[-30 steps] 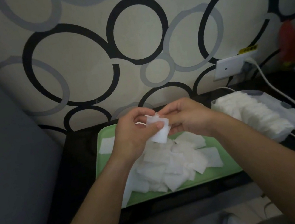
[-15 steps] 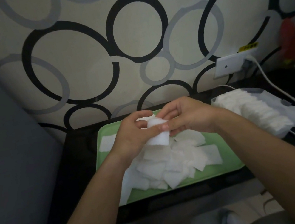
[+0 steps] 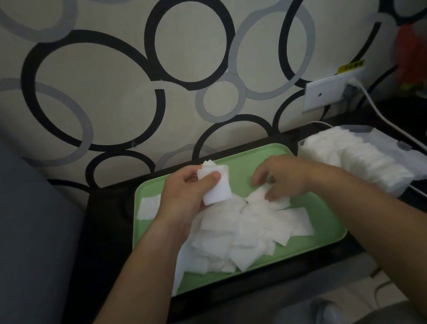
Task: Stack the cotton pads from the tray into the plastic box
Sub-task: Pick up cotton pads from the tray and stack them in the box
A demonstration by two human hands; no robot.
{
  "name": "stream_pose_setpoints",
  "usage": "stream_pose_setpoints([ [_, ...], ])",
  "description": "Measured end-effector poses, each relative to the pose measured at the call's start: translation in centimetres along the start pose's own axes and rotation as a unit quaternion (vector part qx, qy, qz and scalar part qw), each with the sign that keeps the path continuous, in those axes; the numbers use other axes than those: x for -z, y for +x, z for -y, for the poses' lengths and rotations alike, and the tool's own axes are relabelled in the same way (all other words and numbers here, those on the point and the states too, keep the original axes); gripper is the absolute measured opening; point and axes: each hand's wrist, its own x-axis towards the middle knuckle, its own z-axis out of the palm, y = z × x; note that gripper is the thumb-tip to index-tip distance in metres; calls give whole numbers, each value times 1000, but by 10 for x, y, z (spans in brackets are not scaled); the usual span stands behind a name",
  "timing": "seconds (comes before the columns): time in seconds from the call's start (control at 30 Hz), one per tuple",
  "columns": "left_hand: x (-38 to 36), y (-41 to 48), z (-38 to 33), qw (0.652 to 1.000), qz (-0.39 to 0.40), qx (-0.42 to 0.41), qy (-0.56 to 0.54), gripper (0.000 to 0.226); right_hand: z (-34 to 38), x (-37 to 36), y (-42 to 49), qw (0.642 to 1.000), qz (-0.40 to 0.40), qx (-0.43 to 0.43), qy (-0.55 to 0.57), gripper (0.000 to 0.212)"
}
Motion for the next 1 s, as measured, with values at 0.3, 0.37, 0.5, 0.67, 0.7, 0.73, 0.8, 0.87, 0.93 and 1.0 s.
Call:
stream_pose_setpoints([
  [0.3, -14, 0, -1, 1000, 5, -22, 7, 11, -8, 3, -3, 999, -24, 23, 13, 20],
  [0.37, -16, 1, 0, 1000, 2, -23, 7, 11, -11, 4, -4, 999, -32, 26, 21, 17],
  [0.5, -19, 3, 1, 1000, -6, -21, -1, 17, -15, 4, -6, 998, -48, 36, 25, 12],
  [0.67, -22, 4, 1, 1000, -22, -22, -2, 21, -16, 10, -9, 993, -101, 50, 38, 7],
  [0.7, -23, 5, 2, 999, -26, -21, 2, 19, -17, 12, -11, 990, -117, 56, 47, 8],
  [0.73, -23, 6, 2, 999, -30, -21, 7, 16, -17, 14, -12, 987, -133, 63, 59, 8],
  [0.8, -23, 8, 4, 999, -43, -19, 23, 13, -17, 17, -16, 981, -159, 69, 88, 8],
  [0.87, -24, 10, 6, 997, -53, -17, 49, 20, -15, 18, -18, 974, -182, 67, 121, 8],
  [0.93, -25, 11, 7, 996, -62, -15, 70, 26, -14, 18, -20, 961, -190, 62, 193, 7],
  [1.0, -28, 11, 7, 995, -65, -13, 74, 30, -10, 18, -21, 933, -166, 52, 314, 9],
])
